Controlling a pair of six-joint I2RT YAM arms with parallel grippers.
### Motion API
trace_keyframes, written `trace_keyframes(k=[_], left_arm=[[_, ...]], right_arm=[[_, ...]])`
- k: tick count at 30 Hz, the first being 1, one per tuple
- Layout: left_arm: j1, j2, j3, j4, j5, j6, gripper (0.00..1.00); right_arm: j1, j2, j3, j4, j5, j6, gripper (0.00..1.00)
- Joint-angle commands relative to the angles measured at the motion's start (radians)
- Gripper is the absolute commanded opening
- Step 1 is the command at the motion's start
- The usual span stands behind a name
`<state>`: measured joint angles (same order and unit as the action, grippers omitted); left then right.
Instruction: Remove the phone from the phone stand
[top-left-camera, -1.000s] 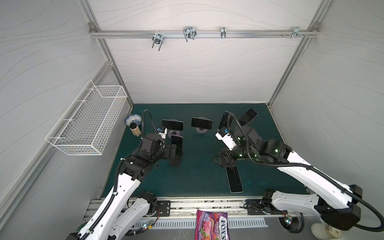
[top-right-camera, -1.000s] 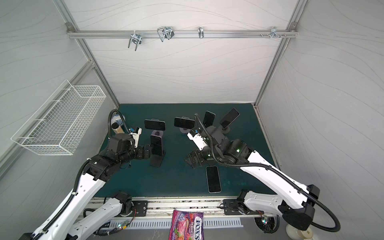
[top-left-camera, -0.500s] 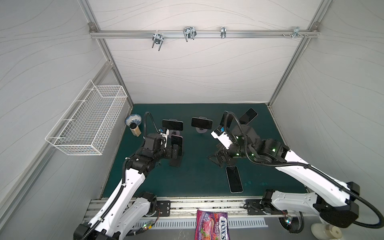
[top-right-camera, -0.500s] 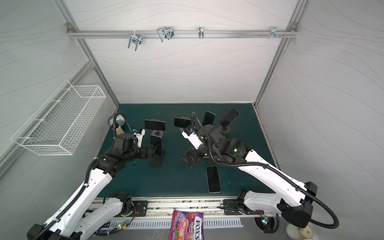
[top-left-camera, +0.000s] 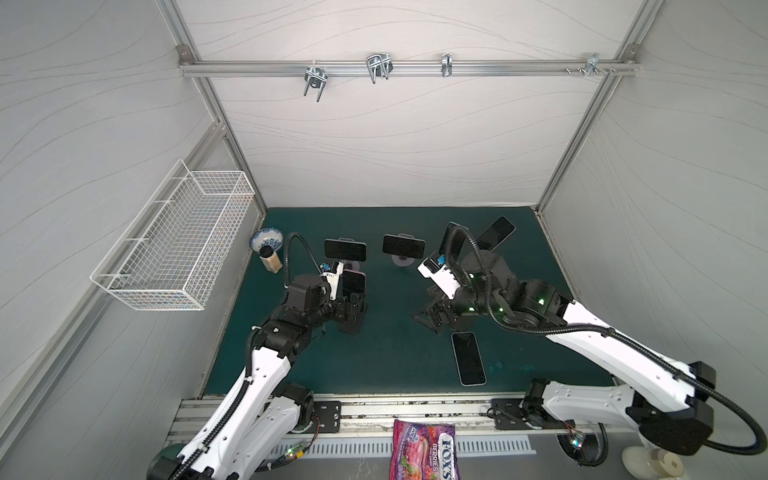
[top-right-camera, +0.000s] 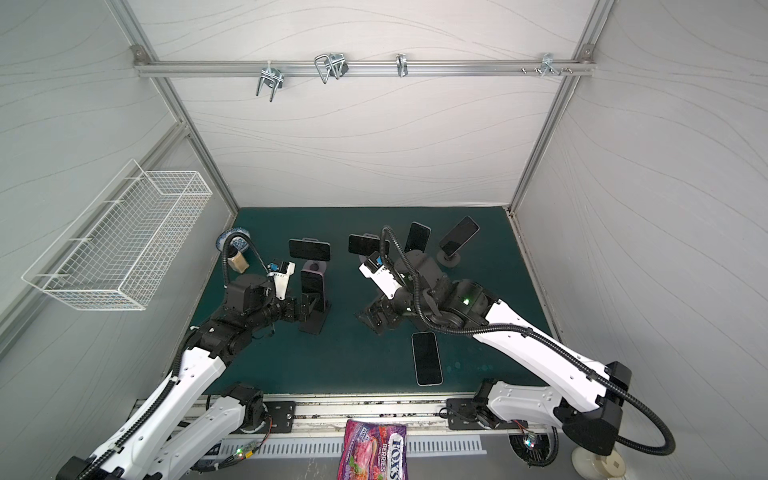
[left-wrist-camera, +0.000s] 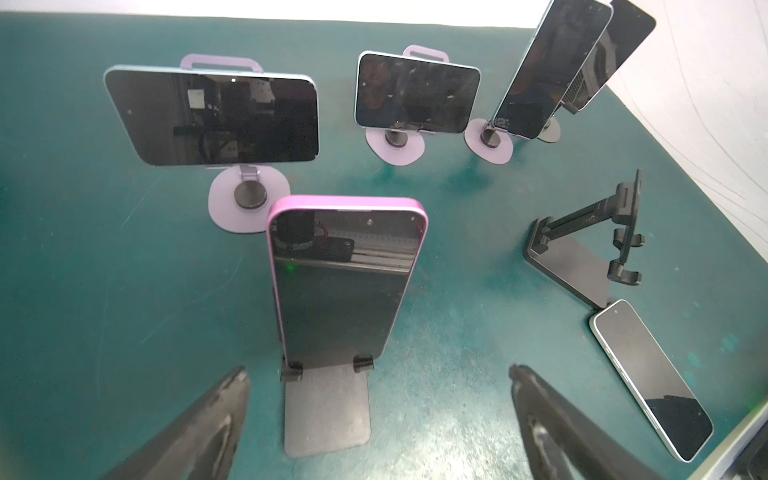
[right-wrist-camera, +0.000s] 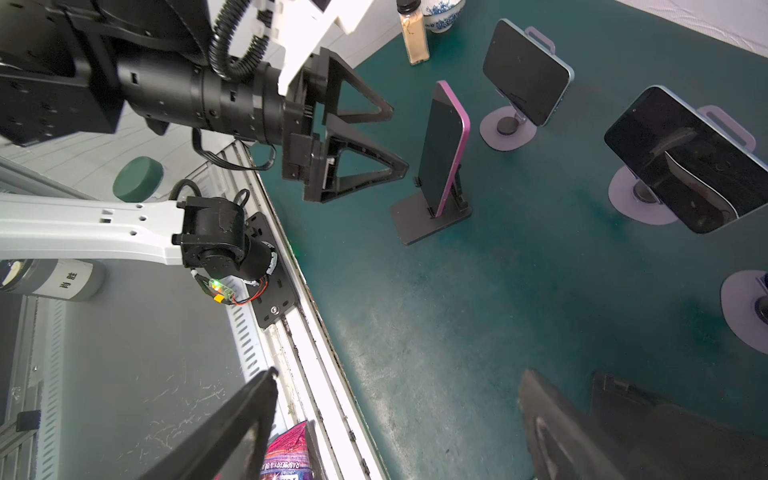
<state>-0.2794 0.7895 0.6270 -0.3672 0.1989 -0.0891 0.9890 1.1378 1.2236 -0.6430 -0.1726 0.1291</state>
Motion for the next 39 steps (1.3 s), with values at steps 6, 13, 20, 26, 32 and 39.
trace_keyframes(k=[6,13,20,26,32,39], left_arm=[[0.005,-0.005,-0.019,0.079,-0.025,0.026,0.99],[0.005,0.006,-0.021,0.092,-0.037,0.029,0.99],[0.005,0.057,0.014,0.111,-0.04,0.064,0.99],[0.005,0.085,0.016,0.138,-0.024,0.077,0.99],[0.005,0.071,0.004,0.144,-0.009,0.077,0.98],[0.005,0.03,-0.006,0.11,-0.052,0.083,0.98]], right_arm=[[0.012,0.017,-0.017,0.042,-0.022,0.001,0.9],[0.02,0.043,-0.004,0.034,-0.014,0.019,0.9],[0.028,0.033,-0.008,0.04,0.004,0.058,0.9],[0.04,0.029,0.014,0.017,0.023,0.107,0.9],[0.075,0.05,-0.002,-0.017,0.059,0.196,0.89],[0.101,0.084,0.078,-0.041,0.065,0.217,0.89]])
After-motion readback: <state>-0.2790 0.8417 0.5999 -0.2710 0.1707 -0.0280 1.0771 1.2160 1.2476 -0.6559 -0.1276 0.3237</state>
